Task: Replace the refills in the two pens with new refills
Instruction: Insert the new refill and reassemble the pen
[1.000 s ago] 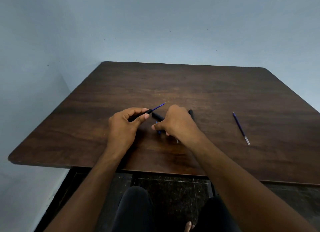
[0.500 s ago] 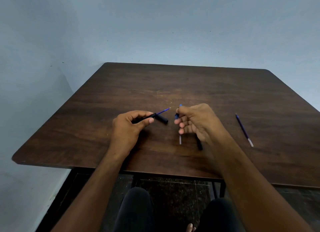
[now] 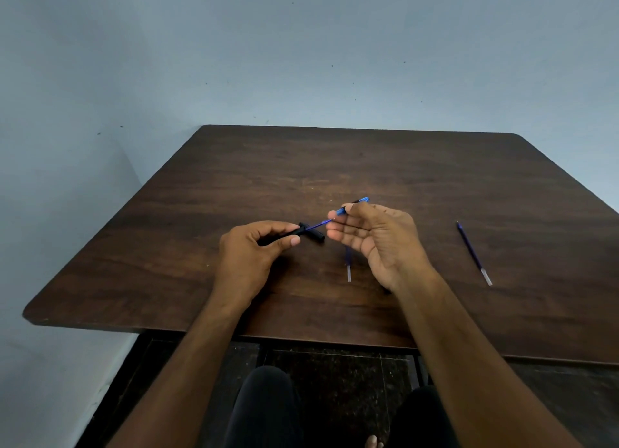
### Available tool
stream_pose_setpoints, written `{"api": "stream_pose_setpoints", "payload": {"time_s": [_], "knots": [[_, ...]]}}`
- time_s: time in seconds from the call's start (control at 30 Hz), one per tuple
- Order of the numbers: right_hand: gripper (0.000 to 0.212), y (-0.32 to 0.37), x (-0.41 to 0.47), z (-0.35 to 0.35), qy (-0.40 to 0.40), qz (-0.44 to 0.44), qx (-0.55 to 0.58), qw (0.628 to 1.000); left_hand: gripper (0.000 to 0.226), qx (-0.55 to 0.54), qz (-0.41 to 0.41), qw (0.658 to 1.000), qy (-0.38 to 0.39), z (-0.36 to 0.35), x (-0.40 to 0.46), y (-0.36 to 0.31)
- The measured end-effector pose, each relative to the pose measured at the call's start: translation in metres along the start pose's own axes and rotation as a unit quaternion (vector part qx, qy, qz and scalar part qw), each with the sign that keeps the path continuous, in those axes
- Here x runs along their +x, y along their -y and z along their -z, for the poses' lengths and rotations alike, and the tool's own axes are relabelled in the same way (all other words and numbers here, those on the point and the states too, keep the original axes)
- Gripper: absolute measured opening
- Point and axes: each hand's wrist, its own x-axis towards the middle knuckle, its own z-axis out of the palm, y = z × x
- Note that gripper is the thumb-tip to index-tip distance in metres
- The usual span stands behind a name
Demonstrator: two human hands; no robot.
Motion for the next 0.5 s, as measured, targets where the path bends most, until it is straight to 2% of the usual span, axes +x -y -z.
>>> {"api": "stream_pose_setpoints", "payload": {"time_s": [0.5], "knots": [[0.013, -0.0074, -0.0024, -0.0008, 0.008, -0.008, -0.002, 1.0, 0.023, -0.002, 0.017, 1.0, -0.002, -0.0006, -0.0008, 0.0004]]}}
